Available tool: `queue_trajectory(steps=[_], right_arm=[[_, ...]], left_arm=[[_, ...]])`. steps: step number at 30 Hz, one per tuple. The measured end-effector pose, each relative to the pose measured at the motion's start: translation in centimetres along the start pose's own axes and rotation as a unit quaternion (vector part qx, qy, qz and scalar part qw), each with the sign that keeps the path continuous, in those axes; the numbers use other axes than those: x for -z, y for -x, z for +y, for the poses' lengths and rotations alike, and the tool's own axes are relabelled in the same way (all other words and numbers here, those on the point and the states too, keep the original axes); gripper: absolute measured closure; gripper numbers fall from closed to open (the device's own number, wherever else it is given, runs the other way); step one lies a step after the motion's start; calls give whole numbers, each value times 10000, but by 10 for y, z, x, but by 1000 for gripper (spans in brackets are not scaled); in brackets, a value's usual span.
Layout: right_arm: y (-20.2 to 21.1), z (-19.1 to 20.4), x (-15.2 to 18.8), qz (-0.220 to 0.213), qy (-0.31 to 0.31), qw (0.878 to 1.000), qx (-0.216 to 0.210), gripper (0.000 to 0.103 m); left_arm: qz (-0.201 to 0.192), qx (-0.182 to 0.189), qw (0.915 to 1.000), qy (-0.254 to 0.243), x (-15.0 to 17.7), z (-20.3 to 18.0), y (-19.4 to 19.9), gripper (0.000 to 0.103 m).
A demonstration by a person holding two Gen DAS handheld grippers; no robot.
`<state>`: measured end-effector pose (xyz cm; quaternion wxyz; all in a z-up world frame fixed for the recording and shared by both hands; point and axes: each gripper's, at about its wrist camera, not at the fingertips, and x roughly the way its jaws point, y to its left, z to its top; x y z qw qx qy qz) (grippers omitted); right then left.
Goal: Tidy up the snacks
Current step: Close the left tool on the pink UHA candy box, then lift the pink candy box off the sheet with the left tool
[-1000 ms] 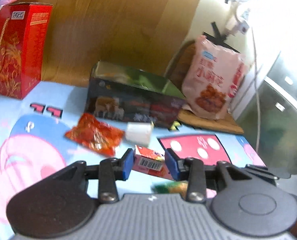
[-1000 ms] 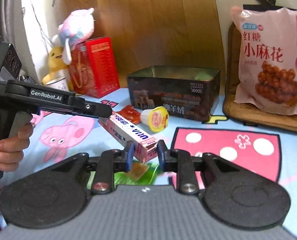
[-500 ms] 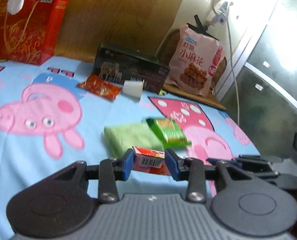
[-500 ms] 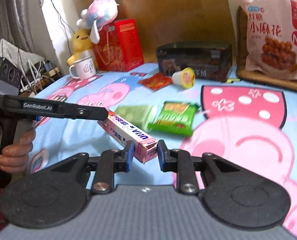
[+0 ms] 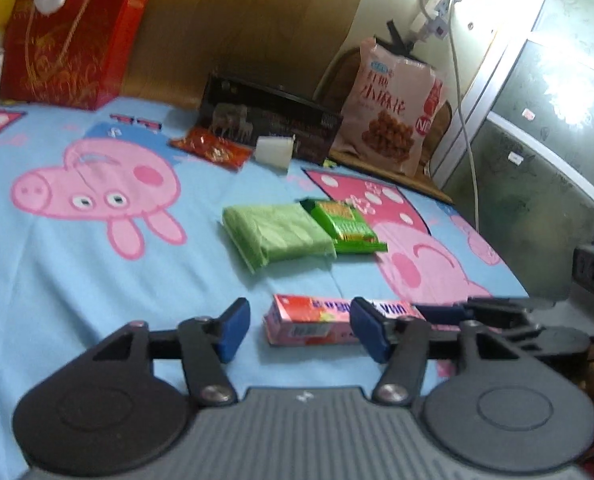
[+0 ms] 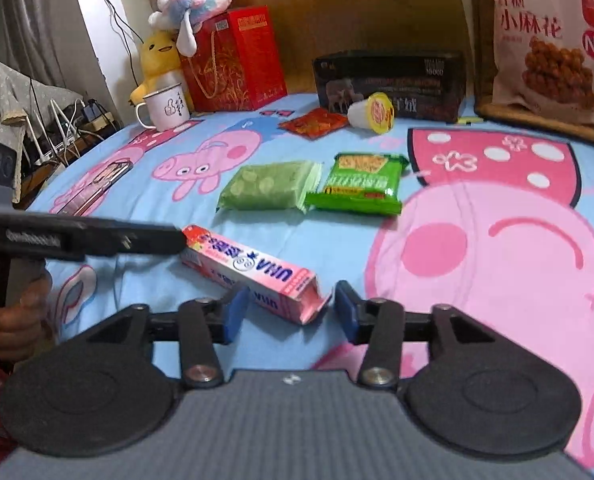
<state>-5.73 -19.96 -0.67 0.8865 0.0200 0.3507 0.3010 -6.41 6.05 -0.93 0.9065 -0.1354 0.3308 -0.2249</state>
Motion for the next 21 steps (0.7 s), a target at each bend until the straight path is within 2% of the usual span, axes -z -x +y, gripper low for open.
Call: queue_trajectory(steps=[5,13,14,21], right_arm=[[0,10,10,-158,318,9993,147,45],[-4,26,22,-378,841,9945,506,41],[-4,28,23,-400,875,9939,544,39],[-4,34,28,-582,667,9925,845,39]], left_arm=[[-67,-8,9999,105,-3,7,2,45],[161,129,9997,97,0,2,-11,49],[207,154,9996,103,1,1,-13,52],[304,218,9993,94,4,-2,-21,58]])
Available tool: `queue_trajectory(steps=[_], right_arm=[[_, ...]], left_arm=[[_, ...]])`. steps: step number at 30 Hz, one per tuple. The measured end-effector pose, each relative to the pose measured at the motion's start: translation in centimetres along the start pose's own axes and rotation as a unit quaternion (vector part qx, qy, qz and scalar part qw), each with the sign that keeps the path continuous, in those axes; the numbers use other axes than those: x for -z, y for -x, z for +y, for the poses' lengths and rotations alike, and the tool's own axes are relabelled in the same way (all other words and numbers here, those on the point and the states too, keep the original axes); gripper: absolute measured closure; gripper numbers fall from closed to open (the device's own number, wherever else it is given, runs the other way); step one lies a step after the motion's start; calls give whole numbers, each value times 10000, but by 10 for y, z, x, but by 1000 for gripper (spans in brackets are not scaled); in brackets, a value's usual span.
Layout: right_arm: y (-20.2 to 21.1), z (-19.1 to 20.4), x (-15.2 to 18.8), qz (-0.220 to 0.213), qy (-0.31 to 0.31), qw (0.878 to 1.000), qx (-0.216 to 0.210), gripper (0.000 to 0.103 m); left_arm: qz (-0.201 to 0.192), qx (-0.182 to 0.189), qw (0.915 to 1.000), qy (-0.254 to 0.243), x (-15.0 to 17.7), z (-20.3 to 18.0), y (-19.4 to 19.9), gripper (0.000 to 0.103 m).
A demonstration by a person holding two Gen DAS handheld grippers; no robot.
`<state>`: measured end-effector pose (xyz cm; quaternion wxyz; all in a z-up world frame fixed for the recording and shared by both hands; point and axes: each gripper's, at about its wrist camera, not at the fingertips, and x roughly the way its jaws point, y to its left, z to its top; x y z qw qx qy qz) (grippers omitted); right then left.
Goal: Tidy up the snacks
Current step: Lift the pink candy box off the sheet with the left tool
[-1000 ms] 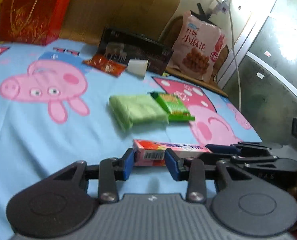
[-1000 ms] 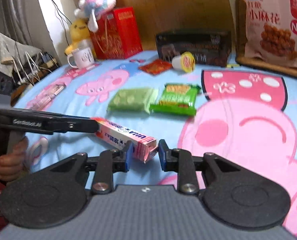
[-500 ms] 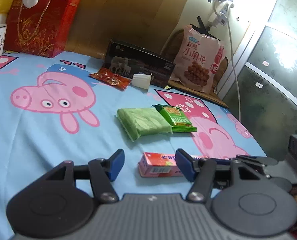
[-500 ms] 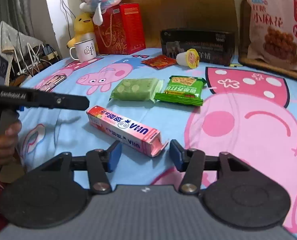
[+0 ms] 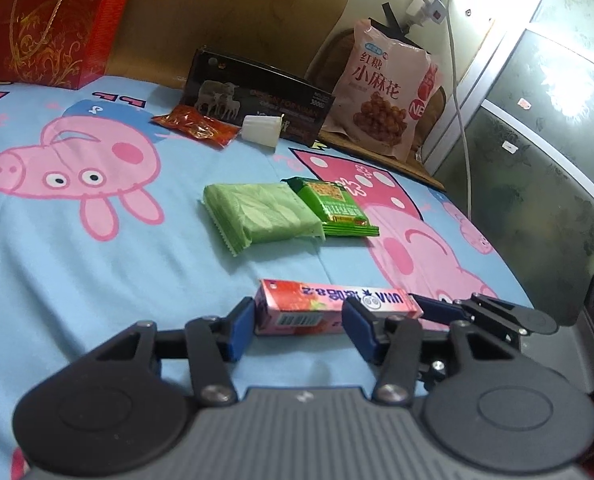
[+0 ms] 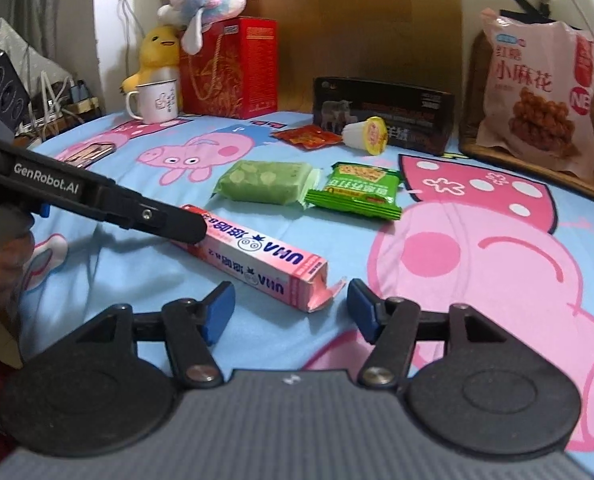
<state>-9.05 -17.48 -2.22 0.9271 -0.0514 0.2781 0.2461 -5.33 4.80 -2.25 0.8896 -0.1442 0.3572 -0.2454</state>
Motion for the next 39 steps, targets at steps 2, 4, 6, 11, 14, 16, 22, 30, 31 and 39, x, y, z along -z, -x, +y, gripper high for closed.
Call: queue_trajectory(steps=[2,4,6,11,14,16,22,30,31,39], right_arm=[[1,2,1,-40,-4,10000,62,42],[1,1,0,-78,12,9999,106,58],[0,-1,-1,-70,-4,9999,110,59],[-2,-7,-3,-67,-35,9999,114,60],[-3,-12,-5,-59,-72,9999,116,60],[-4,-14,-6,-60,-61,9999,123,60],[-10,-18,-12,-43,0,9999,133,60],[-25,-17,-24,-29,145,9999,87,60],[-27,-17,-25,-25,153,9999,63,60],[-42,-8,-35,-43,199,9997,-128,60]], left_arm=[[11,23,10000,1,0,-1,-2,61],[0,-38,10000,-82,-1,-5,-3,61],[-6,-92,9999,-146,-2,-7,-5,61],[7,-111,9998,-193,-7,-9,-12,60],[6,-125,9996,-251,-9,-11,-16,60],[-1,-132,9996,-263,-10,-11,-18,60],[-29,-172,9996,-238,-16,-9,-24,59],[-114,-308,9994,-106,-26,4,-25,58],[-126,-323,9994,-85,-27,7,-24,58],[-244,-450,9986,148,-31,24,-16,58]])
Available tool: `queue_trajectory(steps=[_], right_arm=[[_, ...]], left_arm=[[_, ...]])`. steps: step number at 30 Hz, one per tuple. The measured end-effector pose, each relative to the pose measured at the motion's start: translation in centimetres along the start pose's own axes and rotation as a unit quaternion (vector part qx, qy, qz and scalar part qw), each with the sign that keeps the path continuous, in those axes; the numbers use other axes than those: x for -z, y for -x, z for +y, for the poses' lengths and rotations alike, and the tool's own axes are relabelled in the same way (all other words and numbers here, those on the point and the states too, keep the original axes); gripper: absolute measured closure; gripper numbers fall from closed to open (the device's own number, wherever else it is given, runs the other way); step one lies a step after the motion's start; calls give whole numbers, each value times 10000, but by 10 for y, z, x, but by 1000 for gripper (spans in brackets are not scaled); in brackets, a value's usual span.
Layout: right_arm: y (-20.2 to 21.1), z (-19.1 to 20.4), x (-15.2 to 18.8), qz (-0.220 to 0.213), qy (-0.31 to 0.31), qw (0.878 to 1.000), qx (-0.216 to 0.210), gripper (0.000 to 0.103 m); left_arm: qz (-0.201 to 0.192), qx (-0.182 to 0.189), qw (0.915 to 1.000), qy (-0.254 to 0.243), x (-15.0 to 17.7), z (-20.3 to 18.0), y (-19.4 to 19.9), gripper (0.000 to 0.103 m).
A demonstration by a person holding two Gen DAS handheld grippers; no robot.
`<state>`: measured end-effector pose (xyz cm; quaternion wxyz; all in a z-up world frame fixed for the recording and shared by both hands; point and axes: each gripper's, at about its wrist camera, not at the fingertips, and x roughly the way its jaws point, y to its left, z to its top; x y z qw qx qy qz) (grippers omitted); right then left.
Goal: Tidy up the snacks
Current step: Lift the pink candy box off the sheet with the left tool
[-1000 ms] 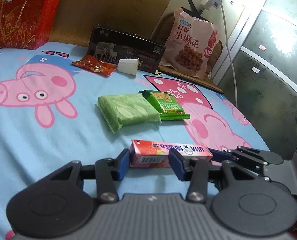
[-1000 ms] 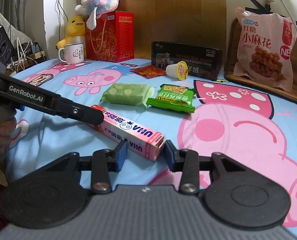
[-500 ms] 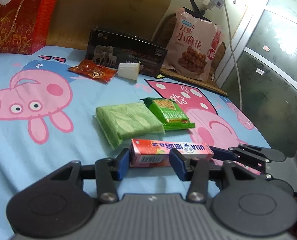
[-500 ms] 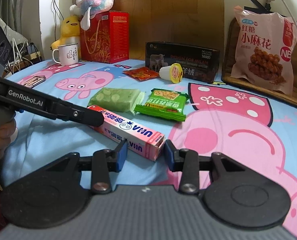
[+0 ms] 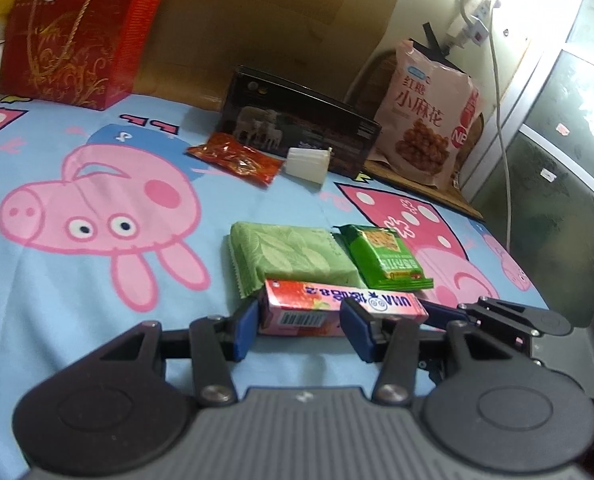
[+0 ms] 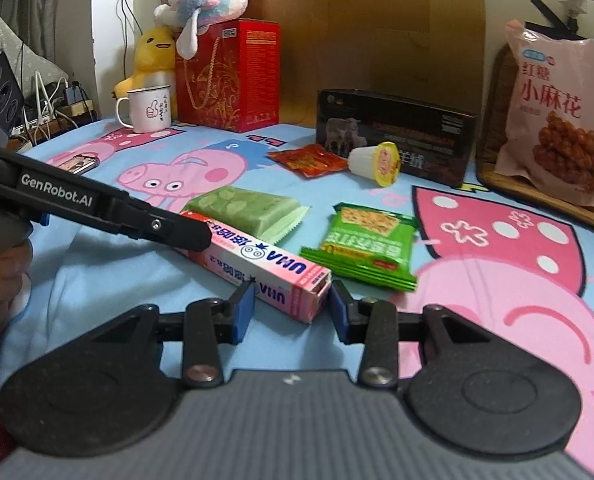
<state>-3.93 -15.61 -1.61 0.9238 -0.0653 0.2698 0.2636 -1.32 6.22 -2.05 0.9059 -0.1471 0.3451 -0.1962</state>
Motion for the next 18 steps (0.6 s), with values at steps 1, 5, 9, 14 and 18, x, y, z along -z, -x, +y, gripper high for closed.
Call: queue_trajectory(steps=[1,5,9,14,18], right_arm=[[0,1,0,-2,16,10000,-11,60],[0,0,-1,7,-10,10000,-56,60],[1,0,-1,13,-21,10000,-80,60],[4,2,-1,36,-76,9997,-215,60],[11,3,-6,-58,-132,9992,-360,60]], left_arm=[[-1,-4,10000,9,0,0,0,58],[-4,-54,10000,-3,2,-2,2,58],[17,-65,10000,39,2,-2,5,58],[-26,-76,9999,112,5,-2,16,59],[-184,-29,9996,191,2,-2,32,59]])
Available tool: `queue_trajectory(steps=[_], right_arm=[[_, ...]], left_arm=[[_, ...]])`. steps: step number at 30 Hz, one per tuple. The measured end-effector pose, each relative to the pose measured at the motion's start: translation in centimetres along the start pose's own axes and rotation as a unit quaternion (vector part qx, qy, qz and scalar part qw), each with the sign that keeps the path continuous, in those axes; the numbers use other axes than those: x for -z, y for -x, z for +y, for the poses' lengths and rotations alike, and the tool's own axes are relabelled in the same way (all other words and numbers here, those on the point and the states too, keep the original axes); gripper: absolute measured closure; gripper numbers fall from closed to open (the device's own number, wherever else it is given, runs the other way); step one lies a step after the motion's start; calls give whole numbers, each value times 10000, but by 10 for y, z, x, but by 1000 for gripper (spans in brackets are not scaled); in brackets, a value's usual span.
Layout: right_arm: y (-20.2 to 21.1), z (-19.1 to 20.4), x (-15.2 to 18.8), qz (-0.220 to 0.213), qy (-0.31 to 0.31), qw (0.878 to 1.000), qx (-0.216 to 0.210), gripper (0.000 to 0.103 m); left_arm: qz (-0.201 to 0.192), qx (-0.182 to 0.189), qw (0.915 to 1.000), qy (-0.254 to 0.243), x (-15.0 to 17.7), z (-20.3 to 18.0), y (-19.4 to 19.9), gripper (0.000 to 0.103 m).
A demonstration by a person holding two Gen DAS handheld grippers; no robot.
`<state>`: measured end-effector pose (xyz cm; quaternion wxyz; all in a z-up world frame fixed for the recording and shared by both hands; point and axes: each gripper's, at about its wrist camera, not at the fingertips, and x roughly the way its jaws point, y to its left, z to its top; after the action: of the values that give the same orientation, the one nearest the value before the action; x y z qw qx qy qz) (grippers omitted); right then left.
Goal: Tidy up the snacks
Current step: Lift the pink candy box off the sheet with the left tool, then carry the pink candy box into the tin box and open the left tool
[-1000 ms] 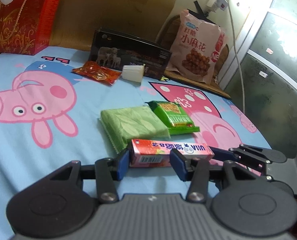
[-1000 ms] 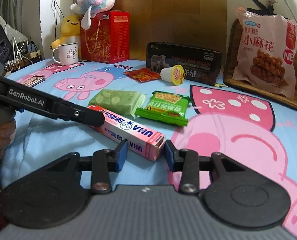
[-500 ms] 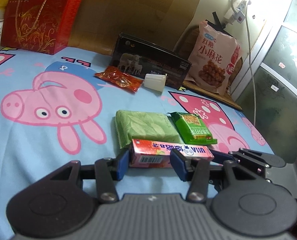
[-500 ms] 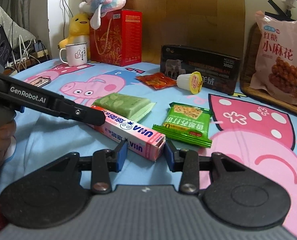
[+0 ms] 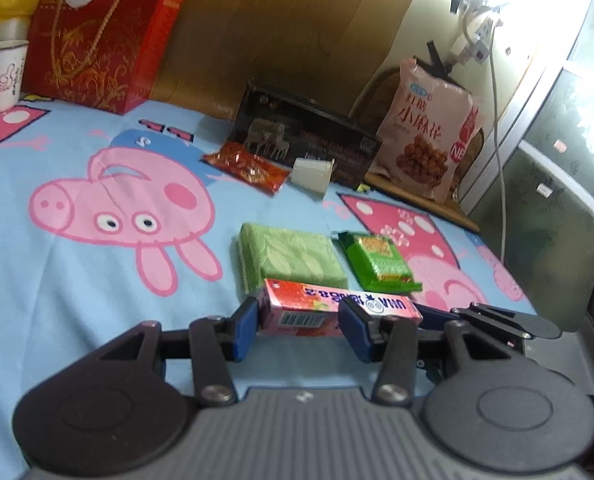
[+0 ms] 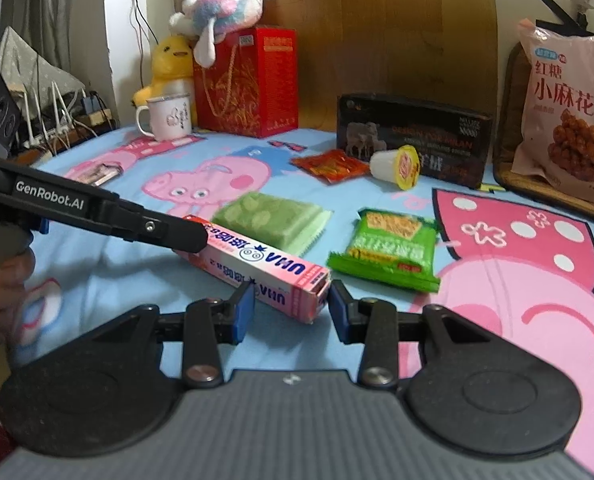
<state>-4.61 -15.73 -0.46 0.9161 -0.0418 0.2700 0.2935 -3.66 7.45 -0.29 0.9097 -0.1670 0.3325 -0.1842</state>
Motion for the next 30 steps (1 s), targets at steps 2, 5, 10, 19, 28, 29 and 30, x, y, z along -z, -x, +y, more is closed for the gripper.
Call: queue_trajectory(steps=[2,5,10,19,28,29,30], right_arm=[[3,0,-5,-85,10,10000,-42,60],[4,-4,-15,-235,-36,9997,-80,60],[3,-11,-32,-477,81,9988,25,60],[-18,-50,-60,-628,0,9978,190,60],[-58,-91,-69,-194,-362,9991,123,60],[-62,-95,-68,-141,-397,9991,94,60],[-65,-97,-67,-89,-439,9990,76,60]], left_arm=[[-82,-3,10000,-20,-5,-2,4,59],[-188,-64,9997,-163,-16,-8,4,59],[-285,-93,9991,-316,-39,-14,-7,59],[-116,-156,9983,-541,-79,-21,-55,59],[382,-302,9980,-409,-87,-7,-111,59],[430,-313,9979,-374,-86,-5,-115,59],[479,-325,9977,-351,-86,-3,-118,59]])
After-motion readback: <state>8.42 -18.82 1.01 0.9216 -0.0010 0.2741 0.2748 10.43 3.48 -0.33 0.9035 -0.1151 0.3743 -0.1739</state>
